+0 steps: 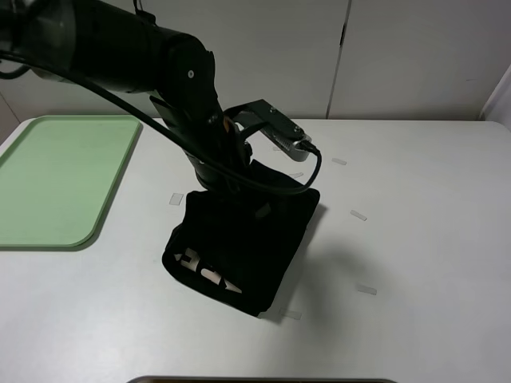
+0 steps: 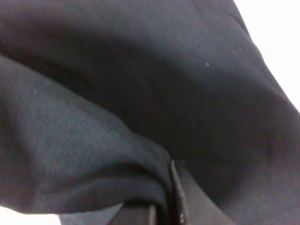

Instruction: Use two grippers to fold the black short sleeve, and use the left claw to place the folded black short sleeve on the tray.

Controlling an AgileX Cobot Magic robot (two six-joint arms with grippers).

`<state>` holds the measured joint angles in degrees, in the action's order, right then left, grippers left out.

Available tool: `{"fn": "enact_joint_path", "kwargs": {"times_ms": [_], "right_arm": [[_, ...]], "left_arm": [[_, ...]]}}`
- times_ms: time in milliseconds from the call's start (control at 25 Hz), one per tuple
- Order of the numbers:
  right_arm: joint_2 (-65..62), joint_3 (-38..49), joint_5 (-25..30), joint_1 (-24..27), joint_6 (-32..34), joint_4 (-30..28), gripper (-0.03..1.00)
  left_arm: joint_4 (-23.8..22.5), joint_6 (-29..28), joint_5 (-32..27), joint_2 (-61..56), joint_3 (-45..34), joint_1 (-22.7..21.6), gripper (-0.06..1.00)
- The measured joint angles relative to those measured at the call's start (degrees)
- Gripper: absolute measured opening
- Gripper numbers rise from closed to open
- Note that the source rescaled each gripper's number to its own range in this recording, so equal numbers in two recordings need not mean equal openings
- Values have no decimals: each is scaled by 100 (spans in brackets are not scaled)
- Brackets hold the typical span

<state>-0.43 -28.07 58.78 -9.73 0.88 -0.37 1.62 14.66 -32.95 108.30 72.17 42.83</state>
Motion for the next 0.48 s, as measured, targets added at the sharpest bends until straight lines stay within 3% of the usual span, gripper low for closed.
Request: {"fn": "enact_joint_path", "kwargs": {"times_ms": [480], "right_arm": [[0, 0, 0, 0, 0, 0, 100]], "left_arm": [[-314, 0, -90, -585, 68, -755, 1]]}}
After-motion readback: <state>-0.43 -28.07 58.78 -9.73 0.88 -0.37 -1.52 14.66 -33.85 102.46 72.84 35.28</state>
